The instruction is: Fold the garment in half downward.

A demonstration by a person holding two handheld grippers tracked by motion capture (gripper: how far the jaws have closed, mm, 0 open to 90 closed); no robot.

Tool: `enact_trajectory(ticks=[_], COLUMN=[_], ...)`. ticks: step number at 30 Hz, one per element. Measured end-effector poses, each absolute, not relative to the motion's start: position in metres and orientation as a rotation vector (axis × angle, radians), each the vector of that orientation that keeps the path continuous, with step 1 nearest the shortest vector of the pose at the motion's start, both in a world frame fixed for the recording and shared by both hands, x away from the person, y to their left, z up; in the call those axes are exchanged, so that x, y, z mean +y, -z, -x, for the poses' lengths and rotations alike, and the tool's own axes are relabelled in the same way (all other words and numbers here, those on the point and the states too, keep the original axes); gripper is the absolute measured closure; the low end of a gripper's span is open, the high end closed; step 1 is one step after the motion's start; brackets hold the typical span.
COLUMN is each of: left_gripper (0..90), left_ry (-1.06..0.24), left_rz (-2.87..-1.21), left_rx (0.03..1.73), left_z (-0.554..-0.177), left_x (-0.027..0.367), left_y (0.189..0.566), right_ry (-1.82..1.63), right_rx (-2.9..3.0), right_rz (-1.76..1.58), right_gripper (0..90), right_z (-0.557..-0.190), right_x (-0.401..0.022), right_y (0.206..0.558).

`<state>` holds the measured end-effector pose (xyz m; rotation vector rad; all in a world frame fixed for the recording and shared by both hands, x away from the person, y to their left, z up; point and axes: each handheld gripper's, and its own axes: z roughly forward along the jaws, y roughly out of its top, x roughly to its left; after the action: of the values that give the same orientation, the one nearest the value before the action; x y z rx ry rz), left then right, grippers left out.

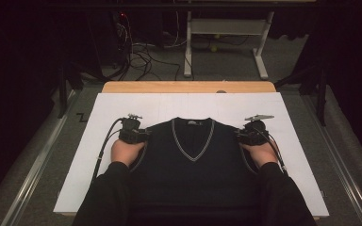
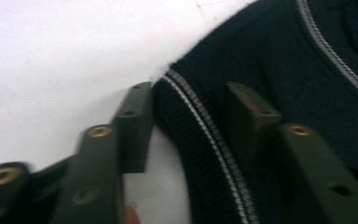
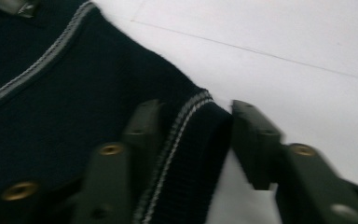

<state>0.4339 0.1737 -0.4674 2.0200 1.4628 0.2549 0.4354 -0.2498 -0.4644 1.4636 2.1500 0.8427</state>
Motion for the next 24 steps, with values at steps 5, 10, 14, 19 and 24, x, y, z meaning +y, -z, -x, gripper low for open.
enact_trajectory(ticks=[5, 10, 14, 19, 24], left_gripper=[72.3, 72.5, 72.5, 72.5, 72.4], left_ry=[-0.236, -0.306, -0.405, -0.481, -0.521], left_rz=[-2.001, -1.905, -1.861, -1.767, -1.716], left_rx=[1.446, 1.391, 1.332, 1.287, 1.260], left_z=[-0.434, -0.433, -0.436, -0.439, -0.439], left_x=[0.173, 0.187, 0.186, 0.190, 0.196], left_y=[0.466, 0.441, 0.410, 0.373, 0.347], right_ry=[-0.843, -0.882, -0.950, -1.021, -1.077], right_rx=[2.179, 2.113, 2.028, 1.917, 1.856], right_rz=[-1.428, -1.369, -1.312, -1.259, -1.209], right_gripper=[77.5, 77.5, 77.5, 77.3, 77.3], right_z=[-0.434, -0.432, -0.433, -0.436, -0.438], right_x=[-0.246, -0.253, -0.255, -0.257, -0.256], right_y=[0.463, 0.440, 0.413, 0.381, 0.350])
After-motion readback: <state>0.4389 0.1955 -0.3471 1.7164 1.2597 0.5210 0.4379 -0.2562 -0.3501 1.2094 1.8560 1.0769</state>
